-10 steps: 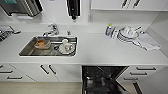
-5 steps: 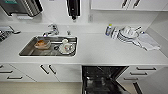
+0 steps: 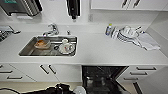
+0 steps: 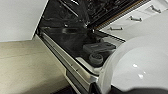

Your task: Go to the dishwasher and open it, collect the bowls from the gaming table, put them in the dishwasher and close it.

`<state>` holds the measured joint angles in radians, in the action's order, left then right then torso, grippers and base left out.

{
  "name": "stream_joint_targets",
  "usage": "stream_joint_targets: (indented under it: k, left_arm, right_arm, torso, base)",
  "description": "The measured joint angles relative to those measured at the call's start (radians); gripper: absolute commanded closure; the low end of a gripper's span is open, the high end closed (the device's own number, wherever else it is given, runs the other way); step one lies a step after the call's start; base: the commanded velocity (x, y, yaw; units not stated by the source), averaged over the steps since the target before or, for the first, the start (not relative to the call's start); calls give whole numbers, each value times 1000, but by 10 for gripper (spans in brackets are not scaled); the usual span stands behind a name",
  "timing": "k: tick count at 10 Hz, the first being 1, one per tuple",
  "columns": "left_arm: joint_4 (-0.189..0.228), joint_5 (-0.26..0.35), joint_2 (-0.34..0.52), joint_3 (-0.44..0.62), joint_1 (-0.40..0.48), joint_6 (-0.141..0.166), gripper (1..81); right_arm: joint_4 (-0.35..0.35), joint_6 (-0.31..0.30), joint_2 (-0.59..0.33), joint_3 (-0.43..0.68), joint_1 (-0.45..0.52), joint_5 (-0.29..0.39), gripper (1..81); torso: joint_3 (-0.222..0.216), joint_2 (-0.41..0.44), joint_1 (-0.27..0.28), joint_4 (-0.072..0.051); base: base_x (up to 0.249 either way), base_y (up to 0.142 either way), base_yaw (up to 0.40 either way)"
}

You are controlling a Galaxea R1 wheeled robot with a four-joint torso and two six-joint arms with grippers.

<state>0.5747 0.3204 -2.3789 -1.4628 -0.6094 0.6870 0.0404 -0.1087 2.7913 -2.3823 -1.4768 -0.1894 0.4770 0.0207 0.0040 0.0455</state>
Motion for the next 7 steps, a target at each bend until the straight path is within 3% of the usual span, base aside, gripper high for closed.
stream_joint_targets:
  k: [3,7]
  left_arm:
    - [-4,75,-115,-22,67,43,811]
    - [-4,127,-277,-112,71,51,811]
  right_arm:
    - [0,0,10,-2,5,0,811]
    - [0,0,17,-2,5,0,811]
  torso:
    - [0,0,0,0]
    - [0,-1,0,0]
  base:
    - [0,0,0]
    - [0,0,0]
